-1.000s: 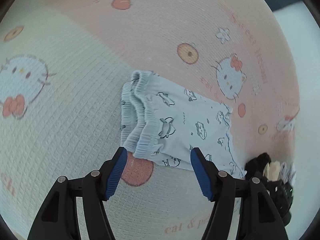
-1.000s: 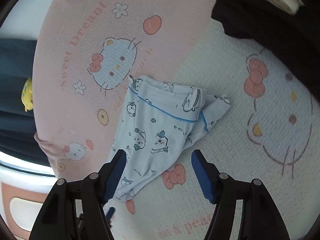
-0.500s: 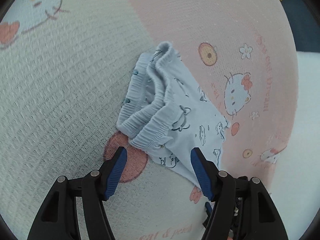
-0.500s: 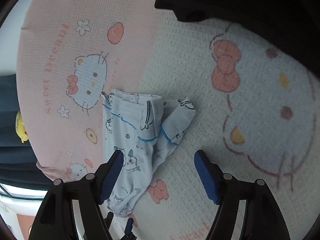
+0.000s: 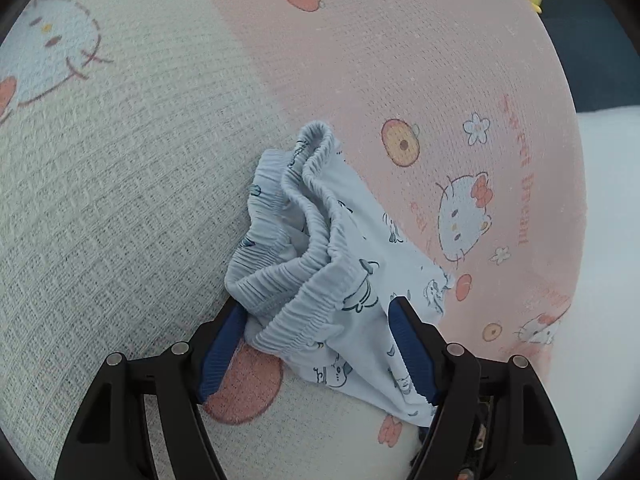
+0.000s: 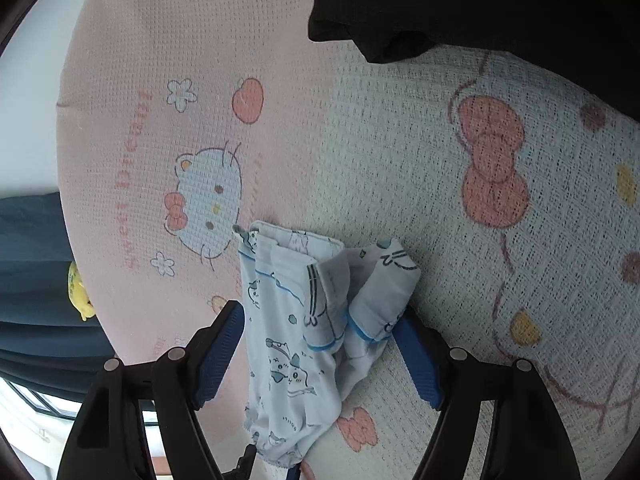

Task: Fold clothes

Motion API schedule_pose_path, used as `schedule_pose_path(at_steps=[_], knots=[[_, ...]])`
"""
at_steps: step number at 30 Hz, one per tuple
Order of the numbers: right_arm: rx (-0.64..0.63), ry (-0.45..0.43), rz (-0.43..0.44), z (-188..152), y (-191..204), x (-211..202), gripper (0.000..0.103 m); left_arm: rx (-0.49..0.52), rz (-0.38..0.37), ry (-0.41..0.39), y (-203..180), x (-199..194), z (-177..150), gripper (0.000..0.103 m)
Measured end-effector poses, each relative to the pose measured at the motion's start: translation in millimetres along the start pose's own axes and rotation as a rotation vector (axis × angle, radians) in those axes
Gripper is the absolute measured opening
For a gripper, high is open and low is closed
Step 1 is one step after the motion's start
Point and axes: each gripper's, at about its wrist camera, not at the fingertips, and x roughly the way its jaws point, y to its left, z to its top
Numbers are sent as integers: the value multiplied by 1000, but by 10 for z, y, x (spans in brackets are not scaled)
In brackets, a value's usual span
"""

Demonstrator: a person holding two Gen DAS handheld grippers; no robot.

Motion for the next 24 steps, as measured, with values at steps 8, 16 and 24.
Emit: schedule_pose_path(at_steps=[8,16,24], knots=[[-216,-34,-198,-10,172,81,21,90,124,-33,28,-69,5,25],[-420,-54,-354,-147,465,-65,14,216,204,-14,-86,-175,75,19],[-256,8,-365,-291,183,-428,14,188,83,165,126,-309,180,19]])
